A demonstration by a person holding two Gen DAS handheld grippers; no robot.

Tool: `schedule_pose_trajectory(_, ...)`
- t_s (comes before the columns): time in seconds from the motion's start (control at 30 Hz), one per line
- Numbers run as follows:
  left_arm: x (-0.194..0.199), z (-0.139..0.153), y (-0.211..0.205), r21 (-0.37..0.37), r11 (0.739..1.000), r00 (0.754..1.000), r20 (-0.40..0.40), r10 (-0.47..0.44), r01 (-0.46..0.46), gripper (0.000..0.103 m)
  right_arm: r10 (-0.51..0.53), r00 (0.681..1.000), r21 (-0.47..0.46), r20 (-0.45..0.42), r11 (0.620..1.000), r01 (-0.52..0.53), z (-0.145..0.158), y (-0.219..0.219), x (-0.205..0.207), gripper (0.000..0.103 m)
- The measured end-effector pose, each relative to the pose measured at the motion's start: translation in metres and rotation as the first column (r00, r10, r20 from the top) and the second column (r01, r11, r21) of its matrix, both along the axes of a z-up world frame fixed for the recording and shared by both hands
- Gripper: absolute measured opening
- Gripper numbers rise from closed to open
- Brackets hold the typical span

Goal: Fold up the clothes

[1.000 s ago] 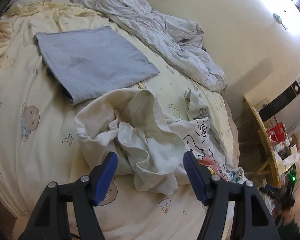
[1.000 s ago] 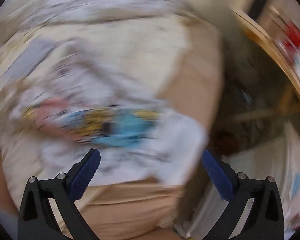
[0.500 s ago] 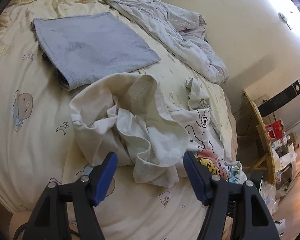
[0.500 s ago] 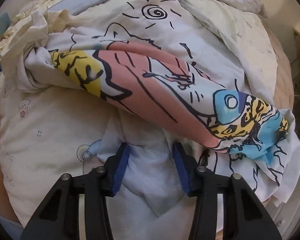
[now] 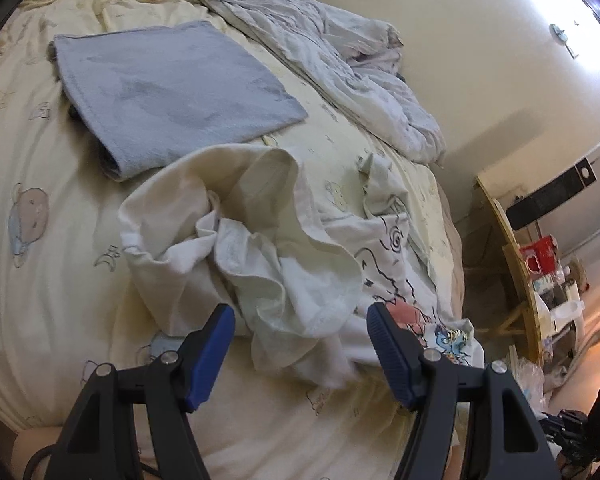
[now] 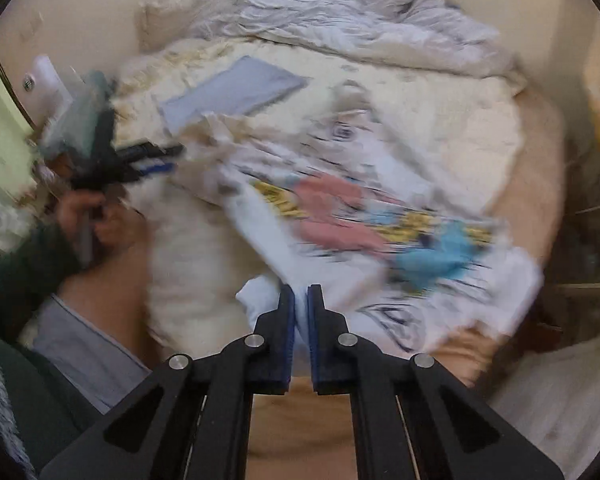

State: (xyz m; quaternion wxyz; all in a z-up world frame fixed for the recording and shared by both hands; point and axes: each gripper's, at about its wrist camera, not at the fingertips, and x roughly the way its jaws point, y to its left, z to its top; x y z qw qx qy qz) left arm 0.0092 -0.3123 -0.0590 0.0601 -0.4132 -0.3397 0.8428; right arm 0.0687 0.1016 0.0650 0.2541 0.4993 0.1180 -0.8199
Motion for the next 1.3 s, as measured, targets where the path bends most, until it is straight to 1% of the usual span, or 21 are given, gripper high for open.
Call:
schedule_pose_trajectory(0.1,-0.001,0.001,0.005,-0.024,1.000,1.000,0.007,-0.011,0.012,0.069,-0.060,0.998,0.133,-0.003,0.989,0.060,-0.015,0.037,-0.003,0.006)
schedule_pose_trajectory(0.23,-0.002,0.000,0.010,-0.051,0.999,1.000,0.021,-0.019,0.020,0.069,-0.151,0.965,0.208,0.214,0.972,0.106,-0.078,0.091,-0.015,0.006)
schedule_pose_trajectory(0.27,-0.002,0.000,0.010,-0.053,0.998,0.999,0.025,-0.021,0.022,0.069,-0.166,0.958,0.243,0.233,0.964,0.108,-0.094,0.097,-0.013,0.006)
schedule_pose_trajectory(0.37,-0.005,-0.002,0.015,-0.061,0.997,0.999,0.038,-0.038,0.041,0.069,-0.190,0.949,0.160,0.250,0.975,0.153,-0.096,0.101,-0.016,0.007)
schedule_pose_trajectory(0.43,-0.007,-0.003,0.019,-0.070,0.996,0.997,0.047,-0.054,0.058,0.069,-0.204,0.943,0.105,0.262,0.978,0.182,-0.097,0.103,-0.018,0.011)
schedule_pose_trajectory(0.53,-0.007,-0.004,0.026,-0.084,0.992,0.994,0.055,-0.091,0.096,0.069,-0.172,0.951,0.059,0.257,0.985,0.163,-0.081,0.090,-0.019,0.013)
schedule_pose_trajectory(0.57,-0.008,-0.005,0.031,-0.067,0.988,0.989,0.064,-0.134,0.139,0.069,-0.158,0.955,0.047,0.251,0.987,0.151,-0.076,0.084,-0.019,0.014)
schedule_pose_trajectory(0.63,-0.010,-0.008,0.043,-0.026,0.973,0.971,0.086,-0.225,0.228,0.069,-0.111,0.970,0.012,0.218,0.994,0.111,-0.061,0.071,-0.018,0.020)
schedule_pose_trajectory(0.7,-0.012,-0.017,0.063,0.052,0.938,0.925,0.155,-0.346,0.342,0.069,-0.096,0.982,-0.036,0.165,0.994,0.103,-0.043,0.063,-0.015,0.028)
schedule_pose_trajectory(0.77,-0.009,-0.019,0.083,-0.012,0.921,0.905,0.190,-0.381,0.390,0.069,-0.114,0.988,-0.131,0.103,0.983,0.127,-0.026,0.063,-0.015,0.028)
schedule_pose_trajectory(0.8,-0.009,-0.020,0.092,-0.045,0.911,0.895,0.212,-0.392,0.409,0.069,-0.132,0.989,-0.218,0.072,0.965,0.145,-0.020,0.067,-0.016,0.032)
schedule_pose_trajectory(0.83,-0.013,-0.025,0.100,-0.081,0.908,0.891,0.245,-0.382,0.411,0.069,-0.161,0.986,-0.287,0.052,0.943,0.169,-0.019,0.071,-0.018,0.045)
schedule_pose_trajectory(0.87,-0.017,-0.030,0.108,-0.118,0.902,0.886,0.279,-0.370,0.414,0.069,-0.204,0.978,-0.339,0.042,0.918,0.206,-0.025,0.074,-0.023,0.059)
schedule_pose_trajectory(0.9,-0.020,-0.034,0.114,-0.148,0.897,0.882,0.308,-0.357,0.415,0.069,-0.248,0.968,-0.392,0.035,0.888,0.241,-0.031,0.077,-0.027,0.090)
schedule_pose_trajectory(0.93,-0.022,-0.037,0.117,-0.159,0.899,0.883,0.320,-0.344,0.408,0.069,-0.287,0.957,-0.450,0.042,0.850,0.275,-0.042,0.082,-0.031,0.095)
schedule_pose_trajectory(0.97,-0.022,-0.035,0.119,-0.175,0.900,0.890,0.313,-0.333,0.398,0.049,-0.326,0.944,-0.505,0.052,0.807,0.307,-0.054,0.087,-0.035,0.095)
schedule_pose_trajectory(1.0,-0.022,-0.034,0.120,-0.191,0.902,0.896,0.305,-0.321,0.388,0.003,-0.362,0.930,-0.558,0.067,0.759,0.336,-0.065,0.091,-0.039,0.095)
schedule_pose_trajectory(1.03,-0.021,-0.031,0.120,-0.199,0.904,0.902,0.298,-0.311,0.378,0.004,-0.384,0.917,-0.603,0.105,0.709,0.366,-0.080,0.095,-0.042,0.095)
schedule_pose_trajectory(1.13,-0.002,0.001,0.107,-0.173,0.923,0.923,0.243,-0.299,0.345,0.004,-0.431,0.888,-0.650,0.159,0.632,0.423,-0.108,0.103,-0.039,0.095)
schedule_pose_trajectory(1.23,0.034,0.035,0.086,-0.158,0.919,0.915,0.249,-0.318,0.362,0.004,-0.425,0.875,-0.708,0.232,0.543,0.451,-0.120,0.117,-0.039,0.095)
schedule_pose_trajectory(1.3,0.061,0.048,0.074,-0.186,0.903,0.899,0.292,-0.326,0.388,0.004,-0.417,0.882,-0.736,0.218,0.523,0.430,-0.115,0.122,-0.039,0.095)
